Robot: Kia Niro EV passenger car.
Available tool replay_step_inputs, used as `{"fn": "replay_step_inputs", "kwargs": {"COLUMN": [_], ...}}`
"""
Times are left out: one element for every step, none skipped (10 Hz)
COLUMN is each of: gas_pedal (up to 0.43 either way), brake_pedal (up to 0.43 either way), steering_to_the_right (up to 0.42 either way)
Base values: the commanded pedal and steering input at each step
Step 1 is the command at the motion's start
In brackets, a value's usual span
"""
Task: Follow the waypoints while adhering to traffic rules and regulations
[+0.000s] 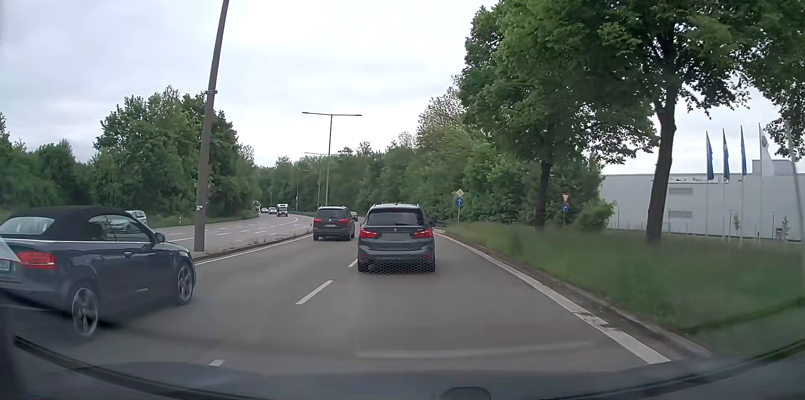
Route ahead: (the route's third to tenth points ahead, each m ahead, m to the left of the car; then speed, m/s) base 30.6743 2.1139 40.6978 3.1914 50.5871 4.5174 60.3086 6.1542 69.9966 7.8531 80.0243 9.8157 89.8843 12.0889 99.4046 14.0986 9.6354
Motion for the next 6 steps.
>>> {"fn": "replay_step_inputs", "kwargs": {"gas_pedal": [0.319, 0.319, 0.319, 0.319, 0.319, 0.319], "brake_pedal": [0.0, 0.0, 0.0, 0.0, 0.0, 0.0], "steering_to_the_right": [-0.004, -0.004, -0.004, -0.004, -0.004, -0.004]}}
